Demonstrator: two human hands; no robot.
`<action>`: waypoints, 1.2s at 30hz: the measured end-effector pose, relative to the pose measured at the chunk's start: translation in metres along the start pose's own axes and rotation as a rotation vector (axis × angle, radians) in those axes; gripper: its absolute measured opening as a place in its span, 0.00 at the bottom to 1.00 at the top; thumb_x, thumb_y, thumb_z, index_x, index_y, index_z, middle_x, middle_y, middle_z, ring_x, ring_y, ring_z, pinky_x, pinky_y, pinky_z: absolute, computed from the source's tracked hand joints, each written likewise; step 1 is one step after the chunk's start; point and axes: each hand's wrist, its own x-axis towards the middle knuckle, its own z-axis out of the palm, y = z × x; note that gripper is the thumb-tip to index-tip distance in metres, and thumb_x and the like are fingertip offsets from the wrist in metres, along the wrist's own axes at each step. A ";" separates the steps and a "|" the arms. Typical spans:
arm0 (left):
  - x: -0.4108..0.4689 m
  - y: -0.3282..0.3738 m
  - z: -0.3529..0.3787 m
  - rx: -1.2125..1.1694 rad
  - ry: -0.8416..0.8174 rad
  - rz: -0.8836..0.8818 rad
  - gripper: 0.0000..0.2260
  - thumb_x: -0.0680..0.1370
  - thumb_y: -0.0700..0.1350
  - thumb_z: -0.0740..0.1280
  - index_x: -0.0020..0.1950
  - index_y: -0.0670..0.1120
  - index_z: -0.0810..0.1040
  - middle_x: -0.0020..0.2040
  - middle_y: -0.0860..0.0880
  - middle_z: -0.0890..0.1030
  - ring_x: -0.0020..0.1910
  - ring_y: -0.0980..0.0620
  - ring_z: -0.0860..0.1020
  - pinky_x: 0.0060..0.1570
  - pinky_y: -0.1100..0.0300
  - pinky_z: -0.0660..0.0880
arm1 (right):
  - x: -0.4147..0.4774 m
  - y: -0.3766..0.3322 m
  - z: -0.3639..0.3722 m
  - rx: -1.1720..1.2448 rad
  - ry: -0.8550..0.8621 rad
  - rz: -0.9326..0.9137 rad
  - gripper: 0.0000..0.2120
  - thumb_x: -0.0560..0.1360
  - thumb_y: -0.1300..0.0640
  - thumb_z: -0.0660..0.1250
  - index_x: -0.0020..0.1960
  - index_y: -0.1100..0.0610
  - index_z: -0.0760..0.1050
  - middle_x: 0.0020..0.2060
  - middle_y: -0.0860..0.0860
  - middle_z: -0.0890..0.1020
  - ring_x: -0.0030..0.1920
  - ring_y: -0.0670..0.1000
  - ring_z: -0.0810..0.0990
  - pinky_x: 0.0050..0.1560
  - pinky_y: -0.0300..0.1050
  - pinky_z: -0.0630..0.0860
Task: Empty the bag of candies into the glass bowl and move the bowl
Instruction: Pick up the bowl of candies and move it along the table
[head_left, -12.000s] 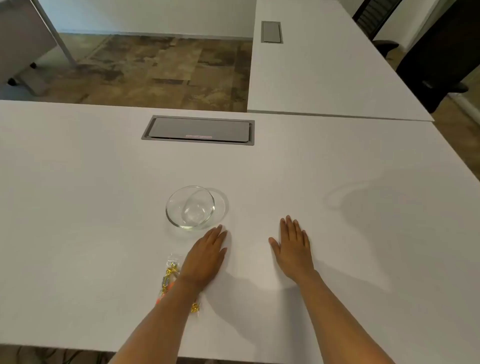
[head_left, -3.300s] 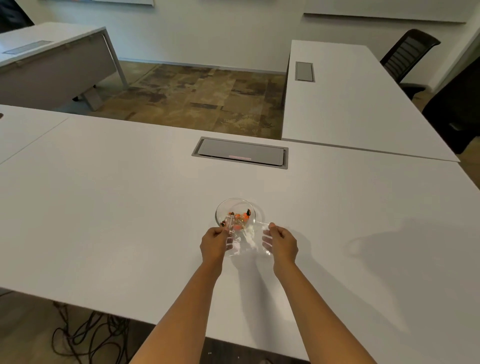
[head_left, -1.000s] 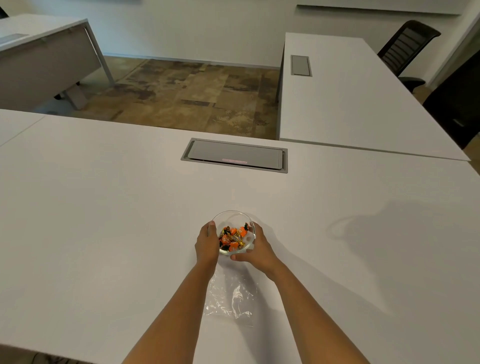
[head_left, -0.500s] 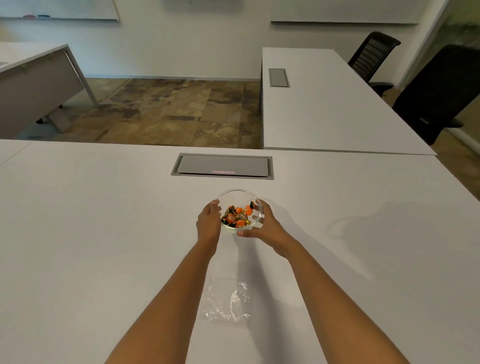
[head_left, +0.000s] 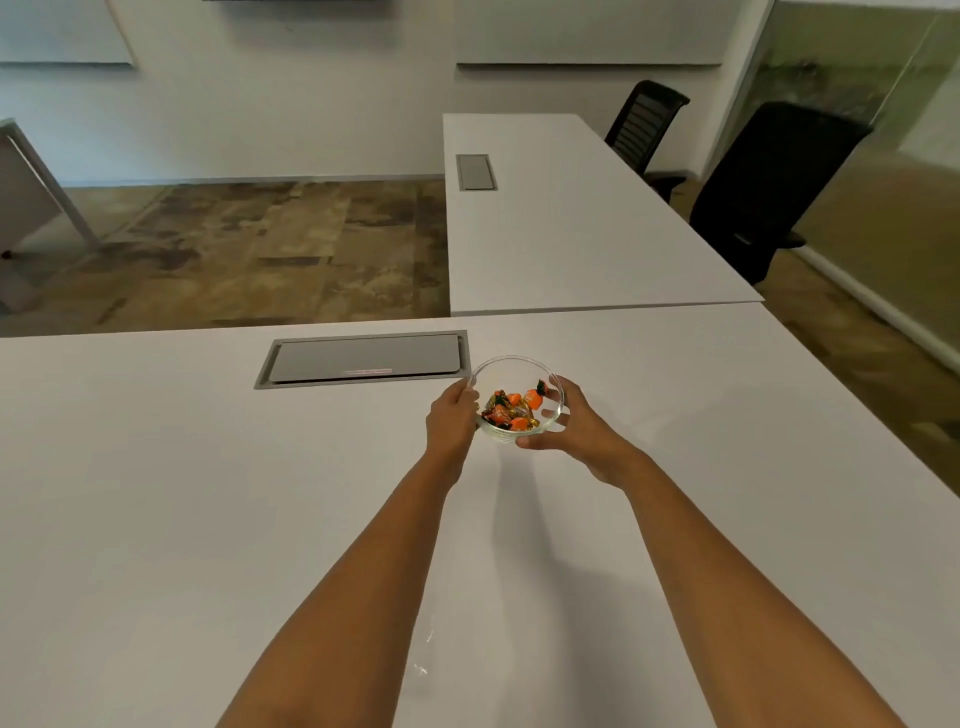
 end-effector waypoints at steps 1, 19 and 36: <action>0.004 -0.001 0.015 0.002 -0.021 -0.002 0.17 0.81 0.44 0.56 0.70 0.44 0.69 0.68 0.41 0.73 0.66 0.42 0.72 0.65 0.47 0.72 | 0.002 0.004 -0.015 -0.007 0.008 0.008 0.45 0.67 0.62 0.75 0.74 0.50 0.51 0.75 0.53 0.58 0.73 0.57 0.61 0.71 0.57 0.65; 0.072 -0.041 0.141 -0.014 -0.103 -0.154 0.18 0.80 0.40 0.57 0.70 0.43 0.70 0.70 0.43 0.72 0.67 0.43 0.72 0.63 0.49 0.73 | 0.072 0.075 -0.137 0.020 -0.063 0.205 0.48 0.64 0.68 0.76 0.74 0.50 0.52 0.74 0.51 0.59 0.72 0.56 0.62 0.67 0.52 0.67; 0.093 -0.070 0.166 -0.023 -0.096 -0.210 0.16 0.79 0.41 0.59 0.67 0.45 0.73 0.65 0.44 0.76 0.58 0.47 0.76 0.55 0.54 0.77 | 0.094 0.106 -0.160 0.027 -0.136 0.283 0.48 0.65 0.71 0.74 0.74 0.49 0.50 0.73 0.51 0.61 0.65 0.50 0.64 0.61 0.46 0.68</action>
